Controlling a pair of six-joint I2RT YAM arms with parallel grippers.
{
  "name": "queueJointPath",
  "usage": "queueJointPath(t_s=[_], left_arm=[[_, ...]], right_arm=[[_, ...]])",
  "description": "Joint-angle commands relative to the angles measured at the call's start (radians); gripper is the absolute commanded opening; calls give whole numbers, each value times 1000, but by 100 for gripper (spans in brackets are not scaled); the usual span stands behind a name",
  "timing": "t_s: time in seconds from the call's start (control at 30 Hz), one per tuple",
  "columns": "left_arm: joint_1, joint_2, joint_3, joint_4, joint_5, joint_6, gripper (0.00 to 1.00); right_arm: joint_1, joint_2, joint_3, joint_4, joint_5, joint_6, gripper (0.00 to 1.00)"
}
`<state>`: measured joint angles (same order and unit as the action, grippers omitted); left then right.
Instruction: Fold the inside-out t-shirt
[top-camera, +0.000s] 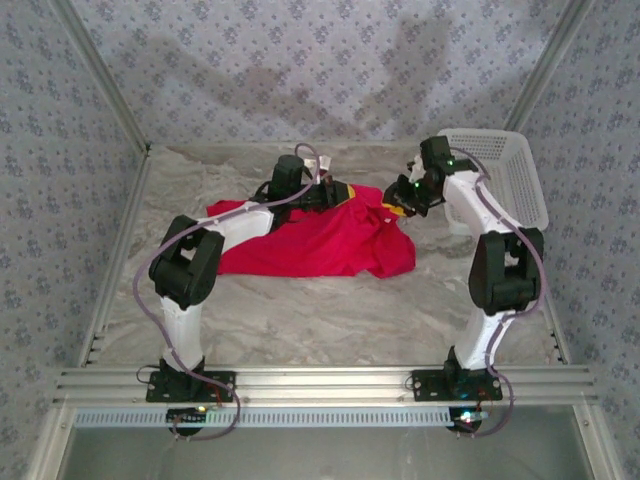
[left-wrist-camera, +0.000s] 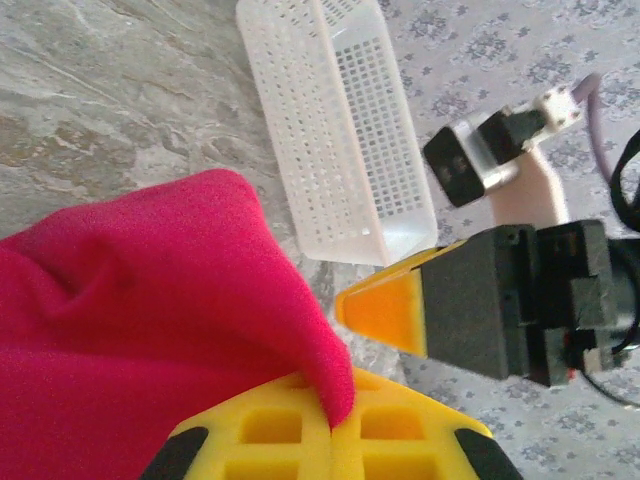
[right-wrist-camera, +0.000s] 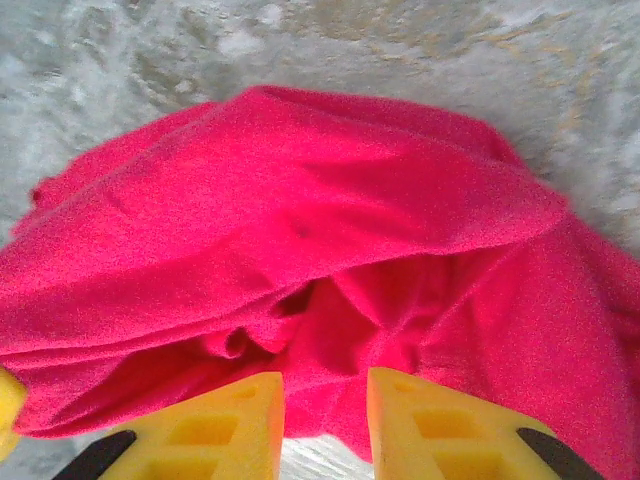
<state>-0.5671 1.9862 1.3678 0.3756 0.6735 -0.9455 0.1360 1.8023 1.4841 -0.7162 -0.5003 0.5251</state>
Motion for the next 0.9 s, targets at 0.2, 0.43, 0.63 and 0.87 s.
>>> queueJointPath(t_s=[0.2,0.43,0.63,0.87], left_arm=[[-6,11,-15,100,28,-54,0],[-7,10,-22,106,22,-57,0],[9,2,-28,109,19,-61,0],[63,7,-27,63,3,-22,0]], right_arm=[[76,56,-121,400,-137,224,36],[135,118,-117,509,-126,357,49],[140,120,-128,478,-75,415,14],[78,-94,-131,226,-47,247,0]])
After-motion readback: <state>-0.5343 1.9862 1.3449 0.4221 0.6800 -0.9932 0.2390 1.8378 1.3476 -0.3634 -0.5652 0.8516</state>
